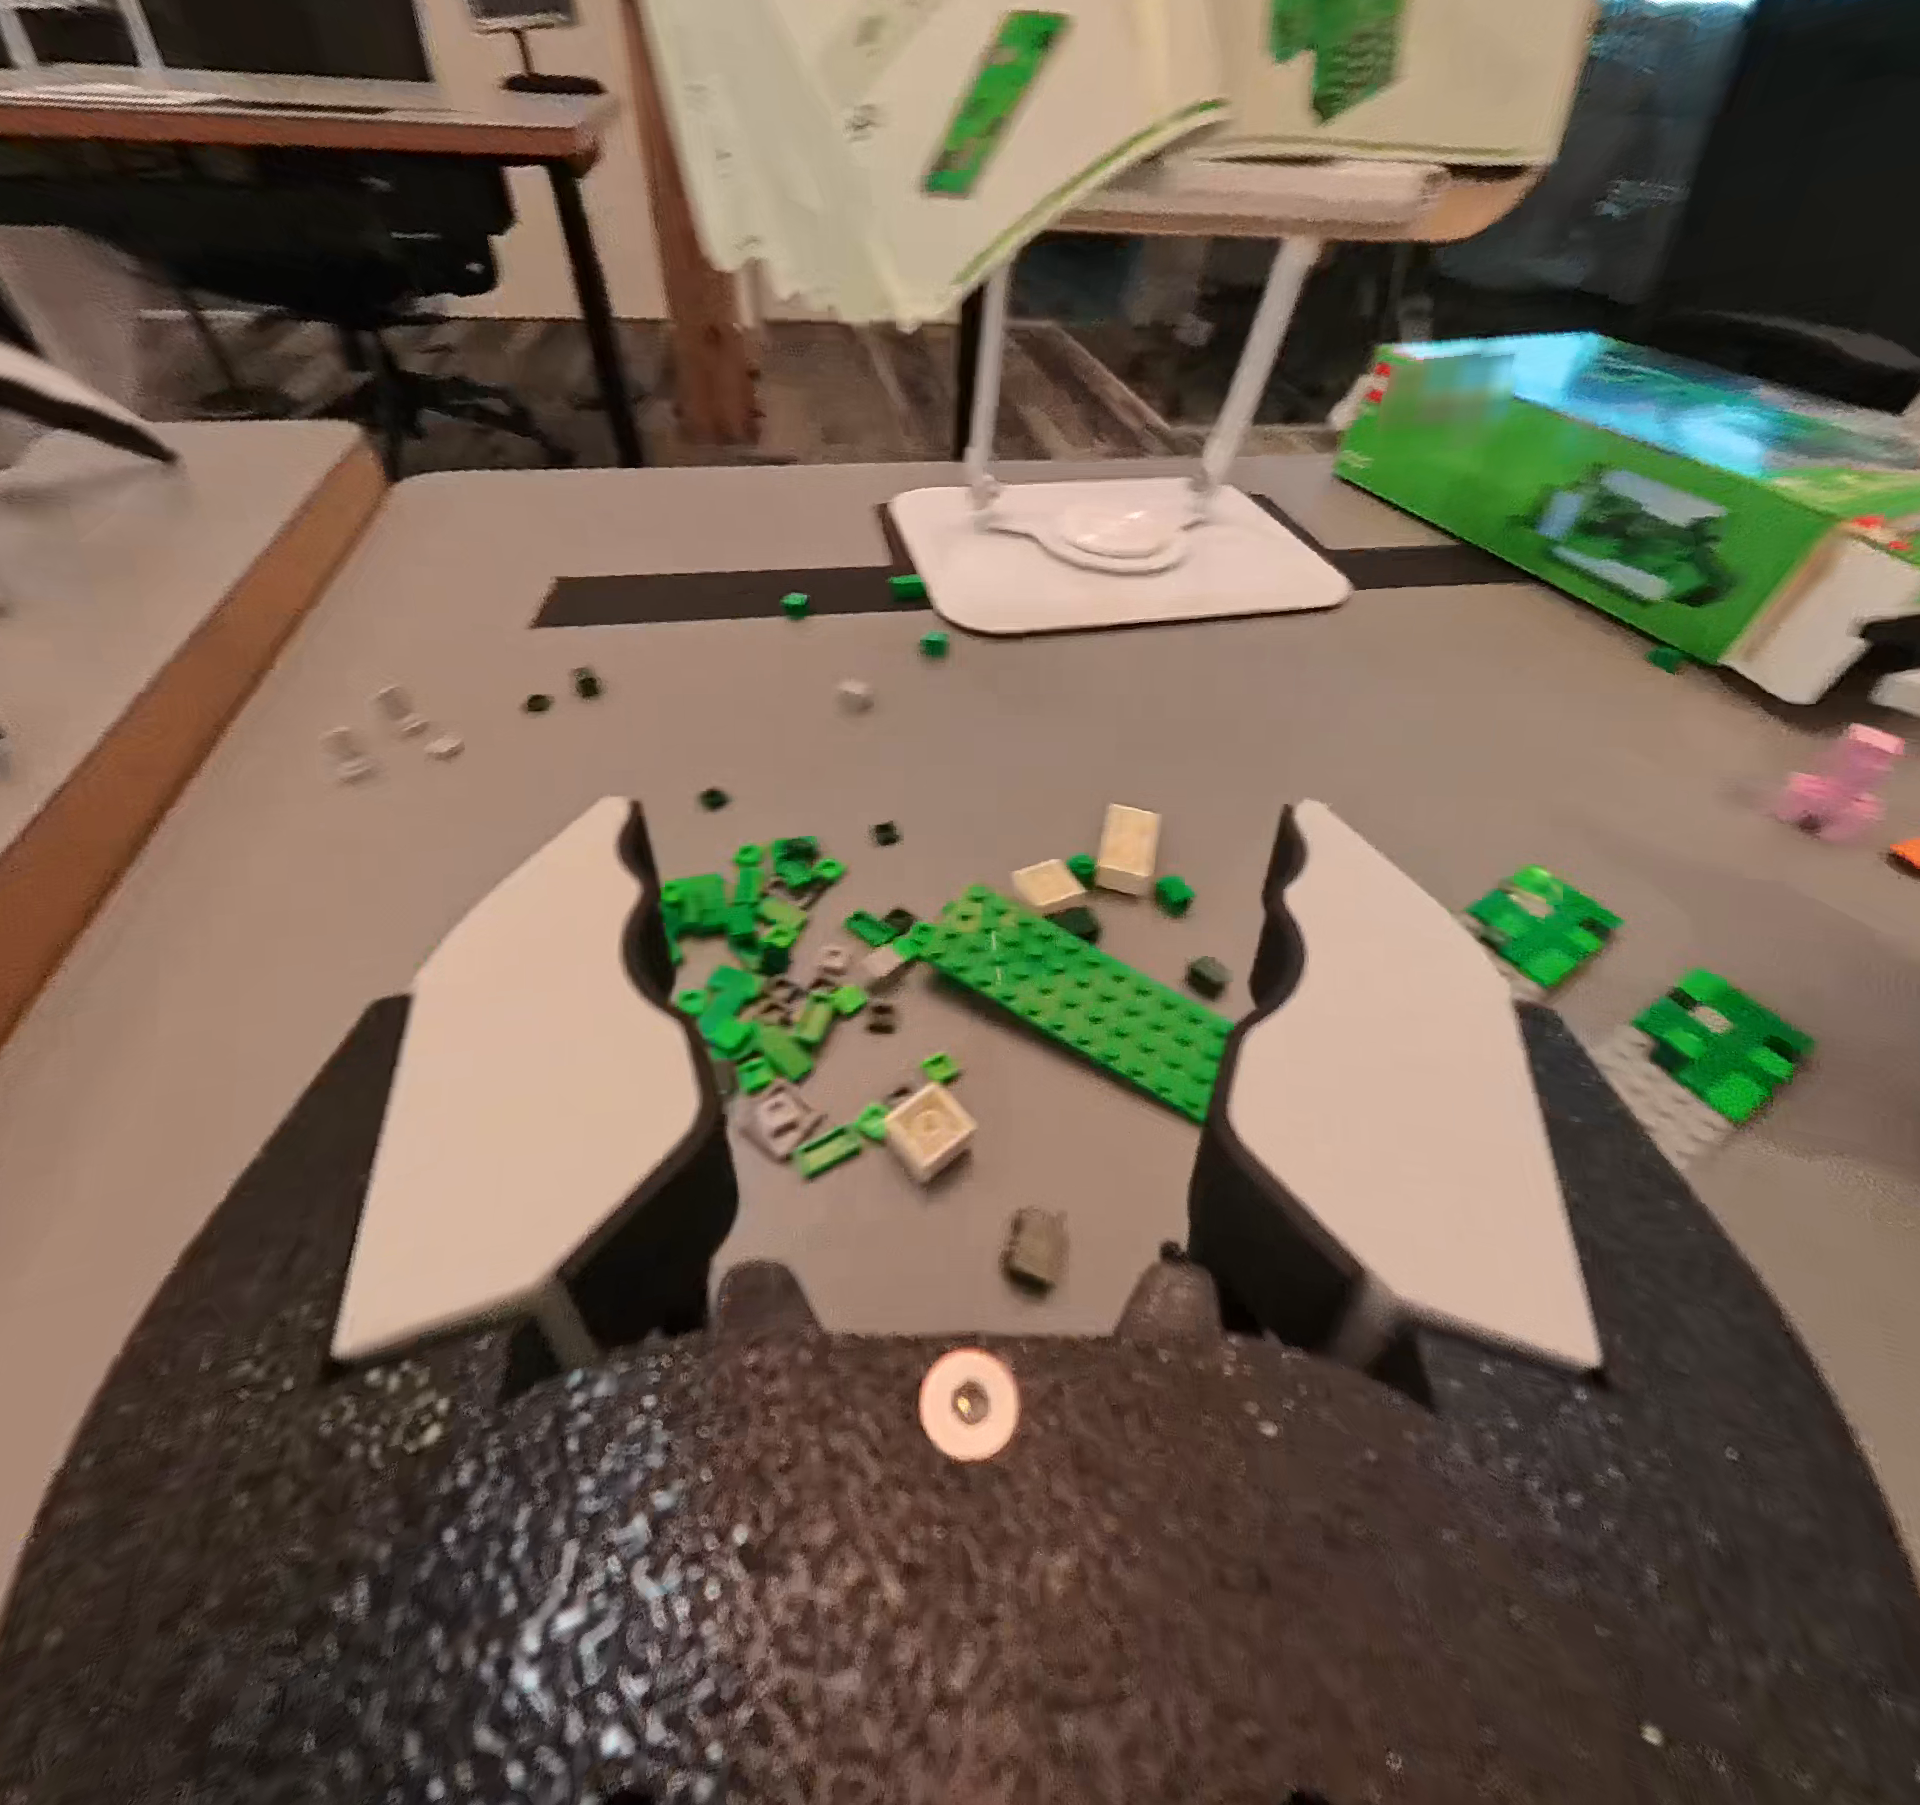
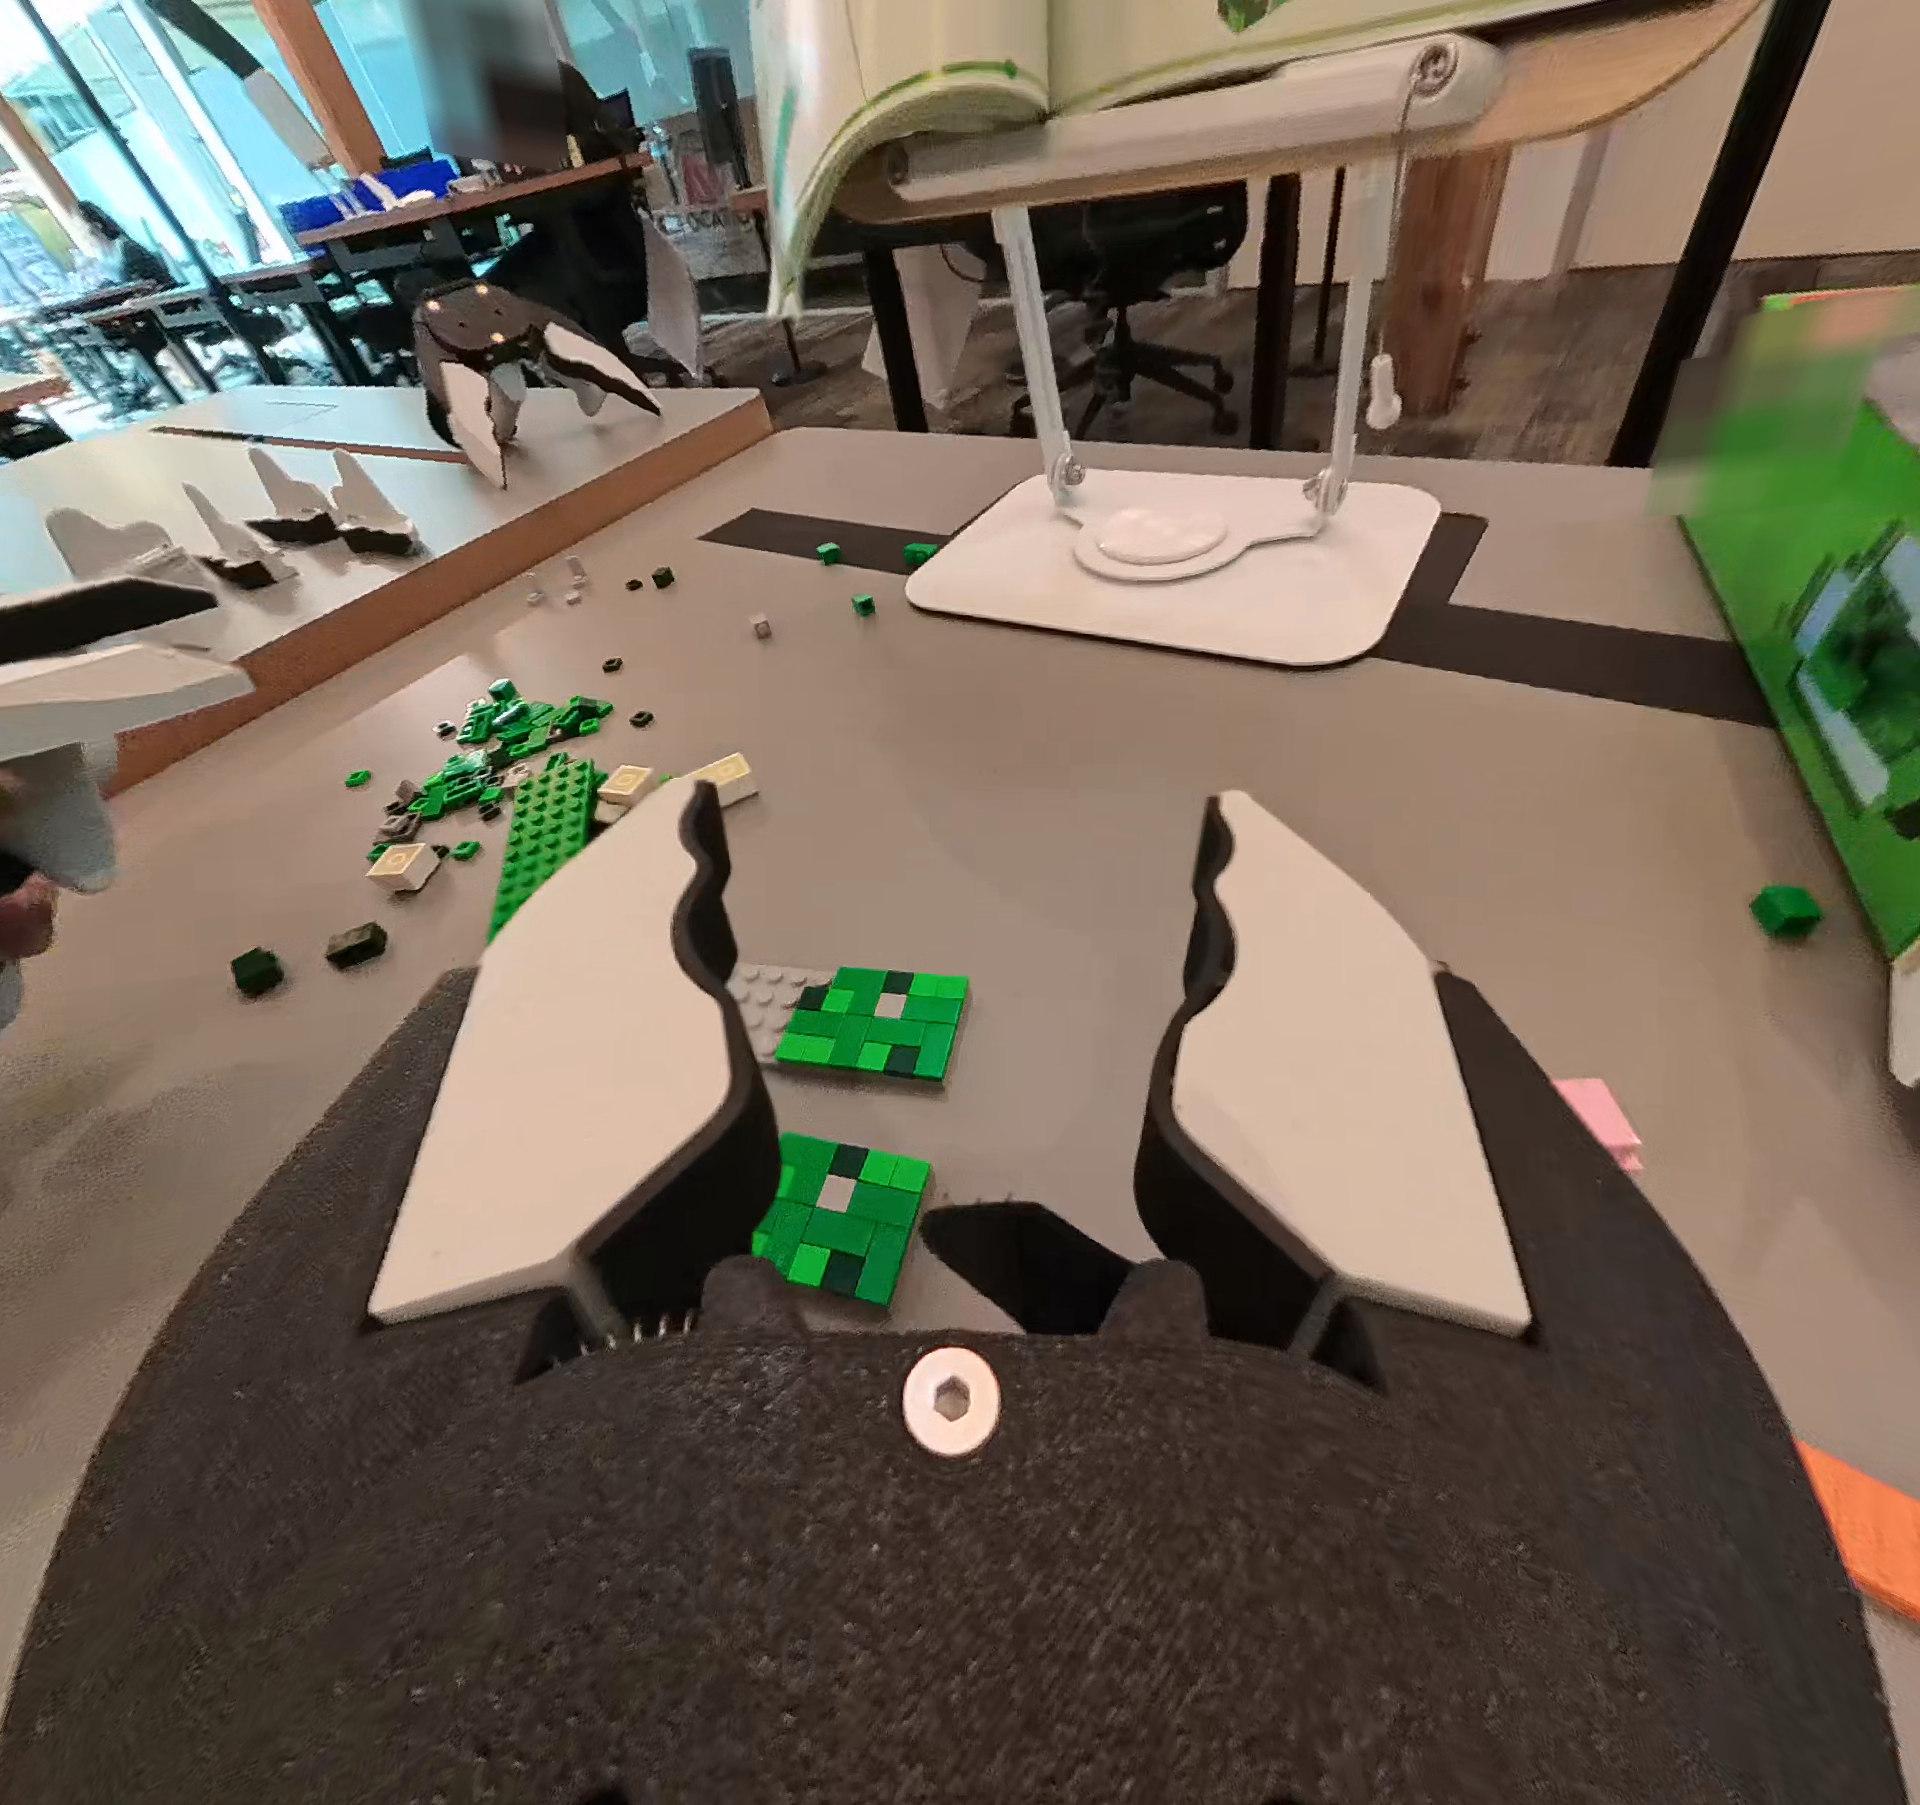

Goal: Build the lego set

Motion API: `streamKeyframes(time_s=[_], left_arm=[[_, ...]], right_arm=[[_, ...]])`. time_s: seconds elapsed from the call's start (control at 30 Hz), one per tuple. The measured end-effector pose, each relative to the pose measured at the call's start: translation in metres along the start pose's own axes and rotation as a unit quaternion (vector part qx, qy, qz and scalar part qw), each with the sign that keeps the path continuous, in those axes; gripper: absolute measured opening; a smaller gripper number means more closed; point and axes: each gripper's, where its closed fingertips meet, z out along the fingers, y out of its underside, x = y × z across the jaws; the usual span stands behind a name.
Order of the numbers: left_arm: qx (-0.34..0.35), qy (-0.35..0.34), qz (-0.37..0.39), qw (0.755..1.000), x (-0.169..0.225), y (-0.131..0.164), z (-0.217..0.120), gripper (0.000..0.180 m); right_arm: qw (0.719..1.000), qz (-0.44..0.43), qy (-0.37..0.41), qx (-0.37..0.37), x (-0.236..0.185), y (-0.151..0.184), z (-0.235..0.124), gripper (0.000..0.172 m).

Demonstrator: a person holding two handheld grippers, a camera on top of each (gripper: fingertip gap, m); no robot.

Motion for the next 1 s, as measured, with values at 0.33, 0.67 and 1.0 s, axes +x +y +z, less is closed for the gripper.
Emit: streamKeyframes(time_s=[0.33, 0.67, 1.0], left_arm=[[-0.005, -0.044, -0.026, 0.999, -0.055, 0.017, -0.005, 0.114], [0.015, -0.065, 0.007, 0.998, -0.075, 0.025, -0.008, 0.102], [0.026, -0.043, 0.018, 0.999, -0.061, 0.023, -0.005, 0.091]], right_arm=[[0.998, -0.036, 0.04, 0.045, 0.024, 0.004, -0.017, 0.064], [0.987, -0.035, 0.075, 0.141, 0.036, -0.003, -0.029, 0.06], [0.979, -0.086, 0.077, 0.165, 0.028, -0.007, -0.032, 0.052]])
